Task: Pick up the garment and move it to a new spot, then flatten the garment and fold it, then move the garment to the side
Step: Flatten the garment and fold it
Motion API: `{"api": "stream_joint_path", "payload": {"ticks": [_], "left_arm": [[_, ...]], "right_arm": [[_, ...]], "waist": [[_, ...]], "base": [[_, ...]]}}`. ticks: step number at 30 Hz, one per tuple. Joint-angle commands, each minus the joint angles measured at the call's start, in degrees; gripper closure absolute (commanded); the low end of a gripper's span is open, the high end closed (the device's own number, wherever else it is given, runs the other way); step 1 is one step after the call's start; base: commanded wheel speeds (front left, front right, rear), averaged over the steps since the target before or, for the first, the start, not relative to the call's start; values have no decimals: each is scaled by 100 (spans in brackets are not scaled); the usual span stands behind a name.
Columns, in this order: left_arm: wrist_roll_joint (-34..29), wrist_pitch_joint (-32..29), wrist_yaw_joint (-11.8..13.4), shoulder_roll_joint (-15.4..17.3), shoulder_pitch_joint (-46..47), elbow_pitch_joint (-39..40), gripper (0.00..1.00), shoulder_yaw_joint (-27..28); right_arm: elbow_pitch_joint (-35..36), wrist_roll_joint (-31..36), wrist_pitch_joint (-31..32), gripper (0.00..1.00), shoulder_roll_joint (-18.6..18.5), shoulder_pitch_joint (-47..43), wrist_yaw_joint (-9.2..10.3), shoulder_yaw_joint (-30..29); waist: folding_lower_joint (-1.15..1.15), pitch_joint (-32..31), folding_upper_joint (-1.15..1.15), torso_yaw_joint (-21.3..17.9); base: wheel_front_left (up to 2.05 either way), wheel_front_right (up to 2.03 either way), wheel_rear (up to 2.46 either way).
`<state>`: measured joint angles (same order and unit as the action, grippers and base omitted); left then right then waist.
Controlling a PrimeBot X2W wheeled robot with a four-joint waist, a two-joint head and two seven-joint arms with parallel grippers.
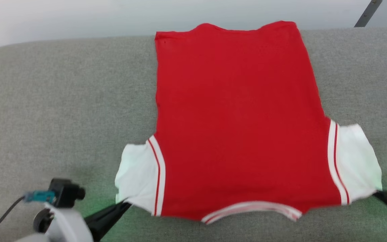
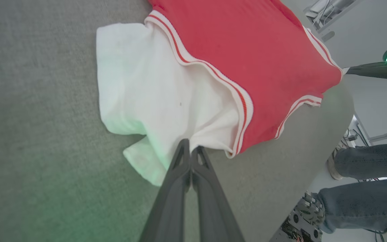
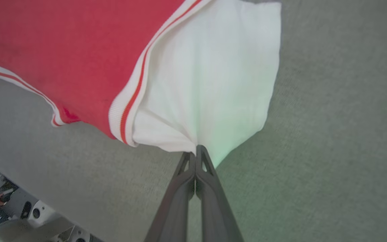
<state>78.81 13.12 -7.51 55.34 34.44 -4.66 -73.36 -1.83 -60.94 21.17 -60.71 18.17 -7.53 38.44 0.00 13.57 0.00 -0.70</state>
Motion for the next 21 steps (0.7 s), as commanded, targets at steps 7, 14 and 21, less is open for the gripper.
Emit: {"api": "stream_joint_path", "payload": {"ticks": [7, 14, 21], "left_arm": [[50, -160, 66, 648, -486, 696, 100, 3], [93, -177, 261, 703, -539, 1126, 100, 39], [132, -144, 226, 98, -365, 690, 100, 105]], "right_arm": [[753, -187, 633, 100, -265, -1283, 8, -783], [1274, 130, 1011, 100, 98, -2188, 7, -1801], [1496, 676, 1665, 100, 842, -2172, 7, -2193]], "waist": [[0, 150, 0, 70], [0, 232, 0, 120], [0, 281, 0, 117]], "base": [[0, 0, 0], [0, 0, 0], [0, 0, 0]]}}
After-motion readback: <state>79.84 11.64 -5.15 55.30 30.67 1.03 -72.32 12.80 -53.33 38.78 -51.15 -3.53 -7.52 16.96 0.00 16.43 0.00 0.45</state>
